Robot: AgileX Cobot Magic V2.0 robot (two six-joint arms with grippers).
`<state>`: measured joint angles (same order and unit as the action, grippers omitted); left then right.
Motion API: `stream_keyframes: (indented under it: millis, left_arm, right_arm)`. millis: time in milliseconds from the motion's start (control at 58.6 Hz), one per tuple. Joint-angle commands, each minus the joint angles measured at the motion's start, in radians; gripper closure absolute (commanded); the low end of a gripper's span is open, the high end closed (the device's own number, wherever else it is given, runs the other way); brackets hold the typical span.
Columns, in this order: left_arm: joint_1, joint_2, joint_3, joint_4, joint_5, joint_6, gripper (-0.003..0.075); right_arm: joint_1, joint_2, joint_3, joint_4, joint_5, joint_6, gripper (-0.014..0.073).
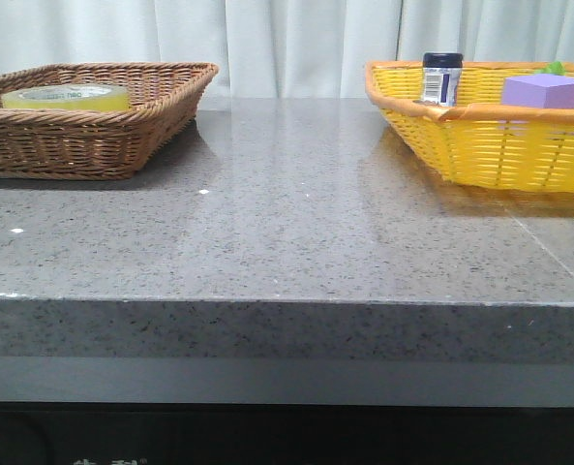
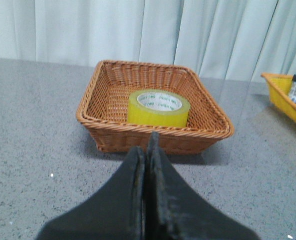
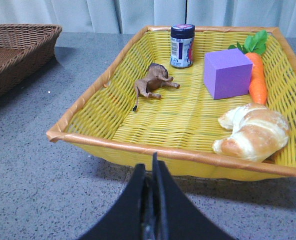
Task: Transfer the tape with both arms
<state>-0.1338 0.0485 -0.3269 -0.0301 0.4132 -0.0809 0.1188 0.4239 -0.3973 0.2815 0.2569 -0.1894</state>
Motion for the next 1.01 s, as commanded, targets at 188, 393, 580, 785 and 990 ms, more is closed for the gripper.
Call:
stream_keyframes:
  millis: [188, 393, 580, 785, 990]
  left_arm:
    - [-0.003, 0.007, -0.026, -0.001, -0.076, -0.006, 0.0740]
    - [-0.003, 0.007, -0.026, 0.007, -0.078, -0.006, 0.0740]
    - [0.038, -0.024, 0.050, 0.012, -0.098, -0.006, 0.0740]
    - [0.100, -0.075, 0.207, 0.030, -0.114, -0.006, 0.0740]
    - [0.098, -0.075, 0.327, 0.030, -0.234, -0.006, 0.0740]
  right_arm:
    - [-0.005, 0.003, -0.027, 0.007, -0.085, -0.006, 0.0663]
    - [-0.005, 0.003, -0.027, 0.007, -0.085, -0.006, 0.0663]
    - [-0.005, 0.003, -0.027, 0.007, -0.085, -0.006, 0.0663]
    - [-0.005, 0.003, -0.027, 0.007, -0.085, -0.006, 0.0663]
    - [-0.005, 0.003, -0.027, 0.007, -0.084, -0.006, 0.0663]
